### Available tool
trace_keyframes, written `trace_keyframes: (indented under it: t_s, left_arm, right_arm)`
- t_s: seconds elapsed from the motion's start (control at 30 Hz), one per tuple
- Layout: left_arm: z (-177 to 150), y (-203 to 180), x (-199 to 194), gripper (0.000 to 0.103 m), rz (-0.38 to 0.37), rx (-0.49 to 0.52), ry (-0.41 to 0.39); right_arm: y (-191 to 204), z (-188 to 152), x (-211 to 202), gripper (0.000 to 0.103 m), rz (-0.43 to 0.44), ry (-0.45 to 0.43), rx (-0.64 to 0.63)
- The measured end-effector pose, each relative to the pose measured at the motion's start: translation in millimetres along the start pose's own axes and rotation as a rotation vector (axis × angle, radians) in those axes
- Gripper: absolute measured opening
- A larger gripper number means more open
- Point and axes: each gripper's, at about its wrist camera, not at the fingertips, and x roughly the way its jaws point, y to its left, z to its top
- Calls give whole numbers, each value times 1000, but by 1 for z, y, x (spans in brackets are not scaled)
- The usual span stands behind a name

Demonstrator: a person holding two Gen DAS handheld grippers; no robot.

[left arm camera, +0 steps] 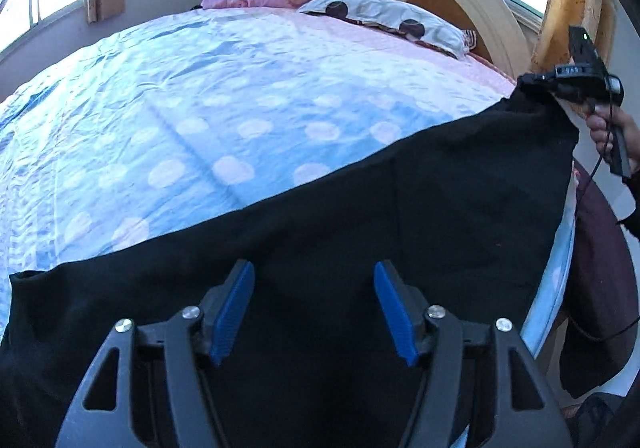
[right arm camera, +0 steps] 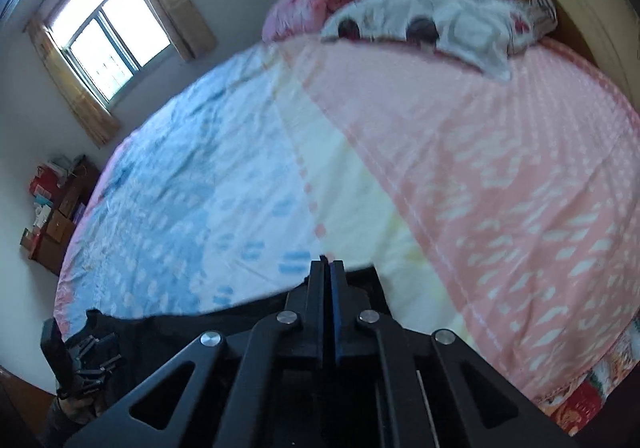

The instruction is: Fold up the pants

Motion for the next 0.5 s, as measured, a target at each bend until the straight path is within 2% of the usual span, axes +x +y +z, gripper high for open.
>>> trace_keyframes:
  t_s: [0.33, 0.43, 0.47, 0.5]
  left_arm:
    - [-7, -2, -1, 66, 36, -2, -50]
    - [-9, -8, 2, 69, 60, 27, -56]
    - [-9, -10, 2, 71, 64, 38, -55]
    - [-9, -13, 3, 71, 74, 51, -53]
  right_arm:
    - [-16, 8, -7, 2, -54, -64, 44]
    - [-24, 5, 8, 2, -42, -1, 51]
    - [-25, 2, 21, 2, -48, 51, 34]
    - [-26, -1, 25, 3, -72, 62, 33]
